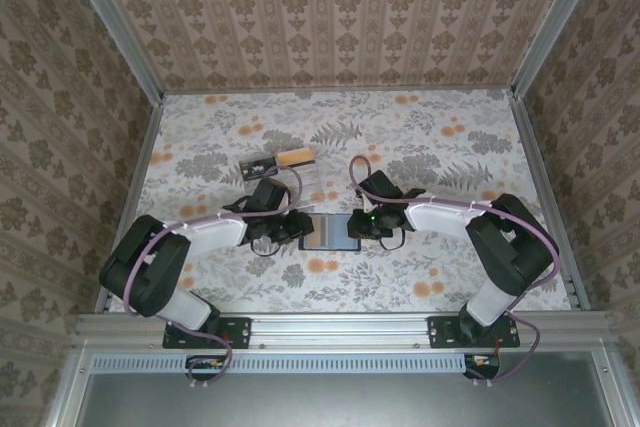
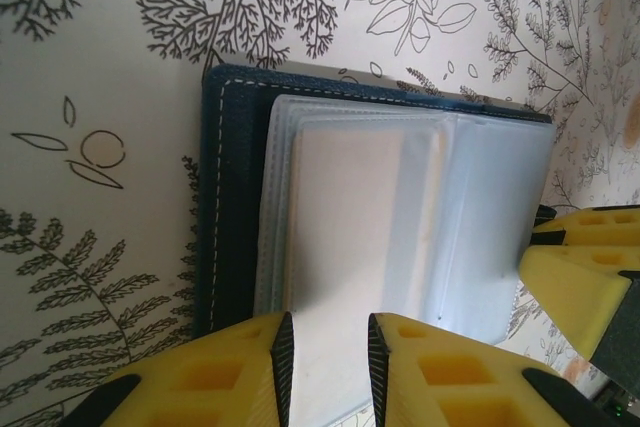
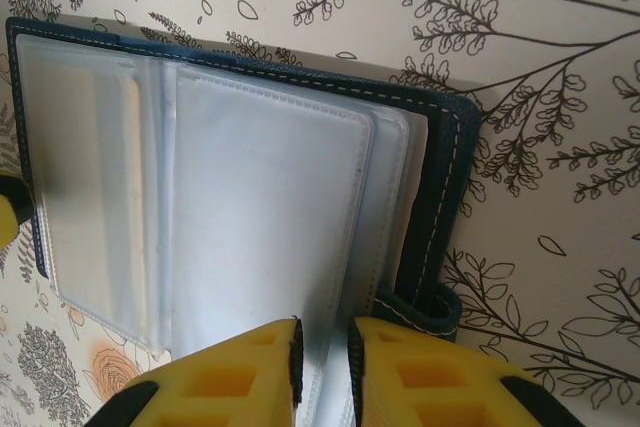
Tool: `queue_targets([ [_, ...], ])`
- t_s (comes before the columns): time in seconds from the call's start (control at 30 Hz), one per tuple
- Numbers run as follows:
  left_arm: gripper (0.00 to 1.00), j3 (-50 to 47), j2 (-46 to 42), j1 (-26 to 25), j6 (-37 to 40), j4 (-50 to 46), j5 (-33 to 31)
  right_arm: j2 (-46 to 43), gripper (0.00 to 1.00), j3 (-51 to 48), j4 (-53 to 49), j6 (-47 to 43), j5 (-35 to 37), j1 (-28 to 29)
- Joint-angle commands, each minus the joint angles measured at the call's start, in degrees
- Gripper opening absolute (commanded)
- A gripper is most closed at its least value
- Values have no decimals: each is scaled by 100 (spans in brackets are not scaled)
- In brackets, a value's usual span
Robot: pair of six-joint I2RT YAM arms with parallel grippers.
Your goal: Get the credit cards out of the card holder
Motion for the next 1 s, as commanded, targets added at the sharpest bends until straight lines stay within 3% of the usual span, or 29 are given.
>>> queue_targets([
  [0.0, 28, 142, 189, -82, 8, -67, 8, 128, 24, 77, -102, 24, 127, 44],
  [0.3, 33, 209, 436, -161, -28, 375, 412, 157, 24, 76, -80, 55, 102, 44],
  [0.63, 51, 410, 332, -227, 94, 403, 639, 172, 25, 55, -77, 69, 110, 44],
  [0.97, 46, 939, 452, -432, 159, 434, 946, 55, 27, 33, -87, 117, 204, 44],
])
